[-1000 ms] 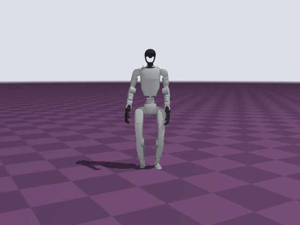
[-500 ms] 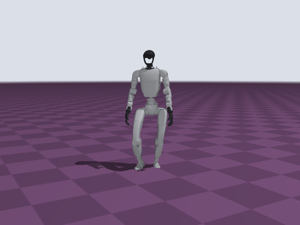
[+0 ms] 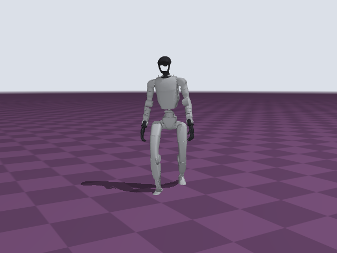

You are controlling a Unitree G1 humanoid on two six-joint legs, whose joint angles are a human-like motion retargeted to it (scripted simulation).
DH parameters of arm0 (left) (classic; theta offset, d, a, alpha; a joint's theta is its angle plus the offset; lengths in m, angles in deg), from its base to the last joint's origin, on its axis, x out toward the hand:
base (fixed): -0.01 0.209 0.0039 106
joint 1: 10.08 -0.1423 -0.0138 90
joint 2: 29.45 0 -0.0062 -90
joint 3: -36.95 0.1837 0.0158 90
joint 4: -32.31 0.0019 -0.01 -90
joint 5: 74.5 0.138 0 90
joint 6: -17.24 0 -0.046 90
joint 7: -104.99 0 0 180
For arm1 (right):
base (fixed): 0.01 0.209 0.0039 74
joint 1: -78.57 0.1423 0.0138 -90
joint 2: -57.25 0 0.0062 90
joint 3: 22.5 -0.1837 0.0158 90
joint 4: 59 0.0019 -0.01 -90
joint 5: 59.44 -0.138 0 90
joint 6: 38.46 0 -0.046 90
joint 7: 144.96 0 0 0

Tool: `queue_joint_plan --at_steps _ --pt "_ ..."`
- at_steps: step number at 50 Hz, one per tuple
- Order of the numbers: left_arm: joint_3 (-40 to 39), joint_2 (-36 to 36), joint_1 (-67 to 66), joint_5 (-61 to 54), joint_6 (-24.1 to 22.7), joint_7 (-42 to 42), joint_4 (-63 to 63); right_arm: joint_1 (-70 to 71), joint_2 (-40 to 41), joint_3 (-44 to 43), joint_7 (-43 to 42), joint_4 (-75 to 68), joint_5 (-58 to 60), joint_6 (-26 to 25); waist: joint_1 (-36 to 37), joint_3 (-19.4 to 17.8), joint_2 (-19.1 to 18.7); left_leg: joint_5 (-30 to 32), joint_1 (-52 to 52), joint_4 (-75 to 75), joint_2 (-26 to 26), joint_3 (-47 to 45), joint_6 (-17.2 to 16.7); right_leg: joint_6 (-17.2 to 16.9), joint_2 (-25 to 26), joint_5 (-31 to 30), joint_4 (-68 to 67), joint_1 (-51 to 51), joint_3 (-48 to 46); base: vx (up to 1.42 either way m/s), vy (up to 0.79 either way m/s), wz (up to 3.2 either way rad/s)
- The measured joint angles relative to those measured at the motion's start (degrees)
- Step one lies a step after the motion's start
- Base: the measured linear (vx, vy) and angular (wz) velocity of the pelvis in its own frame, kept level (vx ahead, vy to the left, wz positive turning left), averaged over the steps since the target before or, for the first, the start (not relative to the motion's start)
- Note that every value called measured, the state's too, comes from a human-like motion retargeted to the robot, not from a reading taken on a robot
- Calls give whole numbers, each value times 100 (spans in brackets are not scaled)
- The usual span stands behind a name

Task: Walk

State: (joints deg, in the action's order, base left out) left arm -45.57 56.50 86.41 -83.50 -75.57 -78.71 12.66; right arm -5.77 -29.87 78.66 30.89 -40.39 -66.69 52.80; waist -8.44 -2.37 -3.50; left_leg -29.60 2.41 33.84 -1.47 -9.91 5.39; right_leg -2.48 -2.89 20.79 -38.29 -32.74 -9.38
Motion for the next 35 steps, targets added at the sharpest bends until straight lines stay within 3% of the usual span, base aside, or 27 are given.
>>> queue_joint_plan --at_steps 5,8,13,19,25,31,35 --pt "22 -22 -192 -58 -29 66 24 -56 -10 96 48 64 47 42 276 -100 -261 513 -629 1712 -117 814 -510 261 636 149 169 573 -33 31 -12 -47" --pt "52 1 -237 -47 -43 93 -30 -31 -85 123 77 141 73 58 427 -109 -368 670 -1141 2853 -542 663 -477 352 856 241 400 911 -86 30 -10 -11" --pt "22 52 -217 27 -21 82 -112 127 -232 108 129 236 121 44 762 -166 -353 92 -2027 3631 -906 473 -127 353 990 344 921 1541 -45 31 -10 -13" --pt "-88 45 -287 140 -4 75 -34 242 -290 86 201 293 170 54 1072 -252 -153 -387 -2745 2362 -631 335 -32 249 845 594 1255 2180 116 34 -7 -18" --pt "-151 -16 -386 300 50 206 171 266 -233 117 352 244 252 72 1105 -203 81 398 -3027 -101 15 401 -359 198 609 866 1435 2549 184 36 -2 -4" --pt "-174 -40 -530 381 98 314 251 143 -111 181 459 112 358 51 1112 -82 167 879 -3176 -1144 331 654 -508 300 549 1339 1089 2697 227 37 3 -3" --pt "-196 -60 -652 343 122 324 272 -35 -4 196 458 24 375 40 1117 9 315 1065 -3205 -873 556 744 -418 355 387 1735 582 2733 296 38 7 -6"
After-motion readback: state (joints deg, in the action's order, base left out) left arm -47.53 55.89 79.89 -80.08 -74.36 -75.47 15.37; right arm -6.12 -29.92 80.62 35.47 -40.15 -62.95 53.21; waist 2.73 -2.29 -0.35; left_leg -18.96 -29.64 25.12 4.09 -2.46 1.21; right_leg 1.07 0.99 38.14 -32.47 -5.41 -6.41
